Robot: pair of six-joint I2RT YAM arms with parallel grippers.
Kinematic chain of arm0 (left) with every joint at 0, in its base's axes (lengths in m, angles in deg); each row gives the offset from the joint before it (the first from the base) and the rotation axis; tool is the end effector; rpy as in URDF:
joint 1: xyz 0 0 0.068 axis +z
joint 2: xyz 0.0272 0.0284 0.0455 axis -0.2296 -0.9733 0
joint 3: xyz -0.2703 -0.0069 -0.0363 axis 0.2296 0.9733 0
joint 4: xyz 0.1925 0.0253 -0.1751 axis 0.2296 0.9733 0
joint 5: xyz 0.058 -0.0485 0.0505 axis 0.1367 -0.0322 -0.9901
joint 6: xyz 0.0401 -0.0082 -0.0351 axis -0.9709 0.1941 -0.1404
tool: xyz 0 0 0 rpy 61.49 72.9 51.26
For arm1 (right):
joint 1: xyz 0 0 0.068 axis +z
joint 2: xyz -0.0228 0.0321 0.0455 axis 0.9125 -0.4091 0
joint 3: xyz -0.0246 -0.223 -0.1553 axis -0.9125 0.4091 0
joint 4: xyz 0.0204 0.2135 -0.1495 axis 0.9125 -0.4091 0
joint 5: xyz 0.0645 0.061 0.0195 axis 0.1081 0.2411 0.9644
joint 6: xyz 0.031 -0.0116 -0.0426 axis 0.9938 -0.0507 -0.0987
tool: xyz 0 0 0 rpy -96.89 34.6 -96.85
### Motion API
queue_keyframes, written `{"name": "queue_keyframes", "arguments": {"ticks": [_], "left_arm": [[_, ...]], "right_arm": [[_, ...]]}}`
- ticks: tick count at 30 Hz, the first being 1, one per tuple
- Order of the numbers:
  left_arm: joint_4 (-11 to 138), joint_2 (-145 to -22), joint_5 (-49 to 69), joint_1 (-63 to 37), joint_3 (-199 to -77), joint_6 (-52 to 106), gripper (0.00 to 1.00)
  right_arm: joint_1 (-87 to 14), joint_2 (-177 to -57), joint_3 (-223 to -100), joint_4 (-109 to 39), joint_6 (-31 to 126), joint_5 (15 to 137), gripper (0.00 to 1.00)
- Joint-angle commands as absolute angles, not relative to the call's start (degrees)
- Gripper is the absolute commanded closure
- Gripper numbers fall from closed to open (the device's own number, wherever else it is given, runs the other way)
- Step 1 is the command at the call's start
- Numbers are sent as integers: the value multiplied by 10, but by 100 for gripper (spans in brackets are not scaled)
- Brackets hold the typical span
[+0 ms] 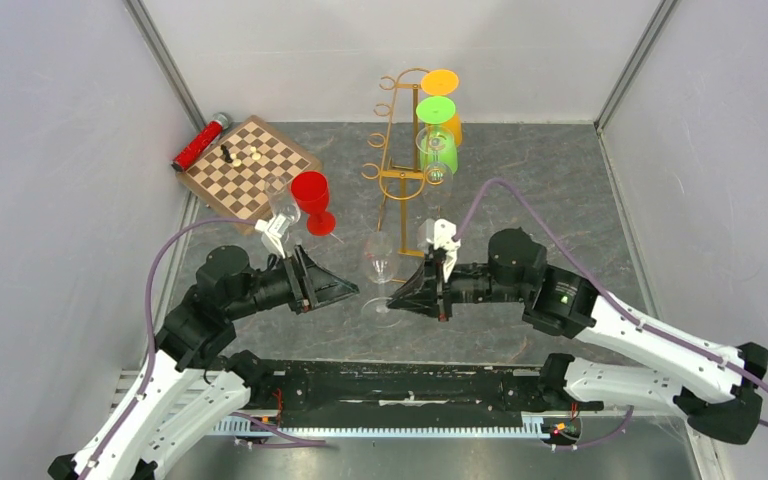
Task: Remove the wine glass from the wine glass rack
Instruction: Place the wine glass at the center of the board.
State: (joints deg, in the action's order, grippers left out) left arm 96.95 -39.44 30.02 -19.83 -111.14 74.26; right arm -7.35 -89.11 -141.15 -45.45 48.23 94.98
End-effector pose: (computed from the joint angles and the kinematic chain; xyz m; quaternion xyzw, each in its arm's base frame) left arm 0.0905 -0.0789 0.3378 -0.0336 0.7932 -0.5497 0.2598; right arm 0.0953 0.1864 0.3767 -0.4557 0.6000 0.4922 0.4359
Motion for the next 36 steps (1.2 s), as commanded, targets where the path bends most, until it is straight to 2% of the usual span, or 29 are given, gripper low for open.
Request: {"name": "queue_keyframes", "arguments": {"ticks": [1,22,36], "left_arm": [[912,-383,340,-195,-1092,794,35],[891,-357,379,-195,-1051,850,38],[853,-365,400,-196,-1038,870,77]], "right_arm": [[-16,-910,-1460,-388,426,890,100],[130,-956,-1473,-313,304,721,100],[177,-974,-1472,-311,255,639,100]]}}
